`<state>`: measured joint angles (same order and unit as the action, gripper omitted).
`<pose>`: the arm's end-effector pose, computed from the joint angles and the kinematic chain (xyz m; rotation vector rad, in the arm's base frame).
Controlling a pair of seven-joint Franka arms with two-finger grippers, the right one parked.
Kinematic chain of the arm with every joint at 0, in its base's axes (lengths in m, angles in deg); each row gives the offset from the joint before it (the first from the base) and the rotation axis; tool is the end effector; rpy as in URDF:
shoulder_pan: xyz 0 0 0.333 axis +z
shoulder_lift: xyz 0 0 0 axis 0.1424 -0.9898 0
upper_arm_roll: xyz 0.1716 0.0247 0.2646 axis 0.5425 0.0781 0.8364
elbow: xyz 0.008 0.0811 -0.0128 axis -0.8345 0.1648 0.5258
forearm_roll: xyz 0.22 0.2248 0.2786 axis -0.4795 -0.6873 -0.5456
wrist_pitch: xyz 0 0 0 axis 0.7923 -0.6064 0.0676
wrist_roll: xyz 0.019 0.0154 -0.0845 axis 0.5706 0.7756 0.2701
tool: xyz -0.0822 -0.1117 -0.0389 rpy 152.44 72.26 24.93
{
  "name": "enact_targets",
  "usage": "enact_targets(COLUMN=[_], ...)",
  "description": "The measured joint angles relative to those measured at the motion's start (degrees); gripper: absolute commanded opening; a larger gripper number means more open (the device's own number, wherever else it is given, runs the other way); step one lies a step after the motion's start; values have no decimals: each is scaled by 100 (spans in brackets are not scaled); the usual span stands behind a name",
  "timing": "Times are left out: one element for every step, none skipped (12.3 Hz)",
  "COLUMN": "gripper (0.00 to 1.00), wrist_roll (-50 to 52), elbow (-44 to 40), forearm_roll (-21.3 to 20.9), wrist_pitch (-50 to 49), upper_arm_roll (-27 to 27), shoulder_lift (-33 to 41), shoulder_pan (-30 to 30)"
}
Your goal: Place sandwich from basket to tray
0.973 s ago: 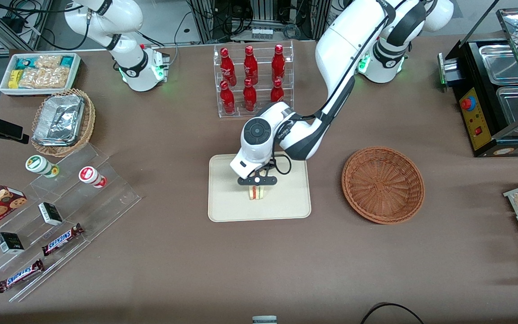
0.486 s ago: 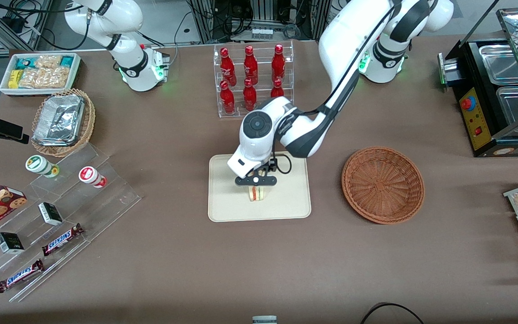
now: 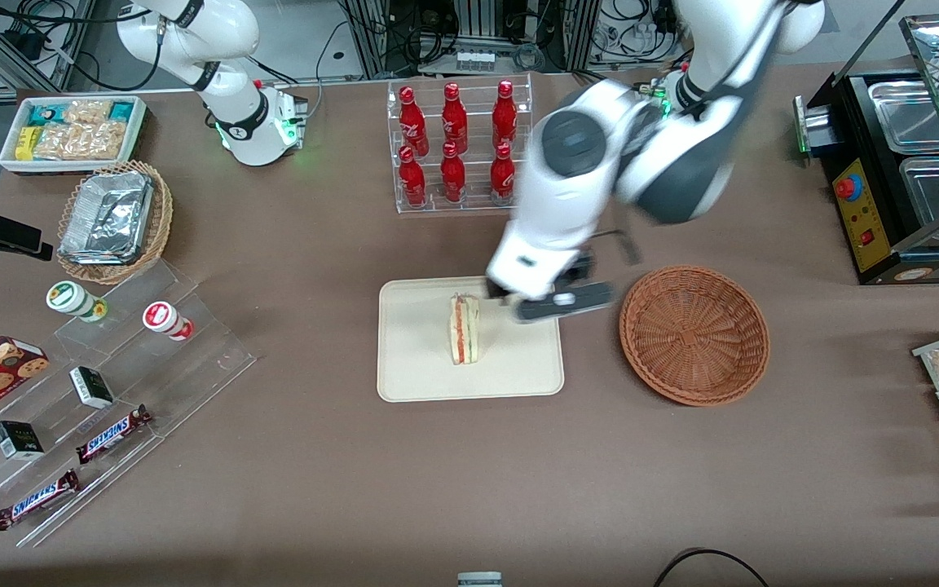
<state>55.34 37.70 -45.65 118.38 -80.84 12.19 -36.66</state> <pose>0.5818 -0.3967 0.4818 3.0751 0.4167 0.0453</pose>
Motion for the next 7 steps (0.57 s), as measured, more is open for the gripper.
enact_targets(gripper=[100,100,100,100,100,100,100], wrist_roll=[-136,-397,-722,-1044,-1385,-1817,-2291], elbow=[20,43,60,77,102,140,194], forearm_roll=[-1,0,3,6,5,6,5], wrist_pitch=[-255,-545,-832,-1118,-1354,-1555,-1719], upper_arm_roll=[7,10,11,13,12,14,15], shoulder_lift=[277,554,771,951,1107,1255,1401], shoulder_pan=[239,506,745,957,1164,1390,1639])
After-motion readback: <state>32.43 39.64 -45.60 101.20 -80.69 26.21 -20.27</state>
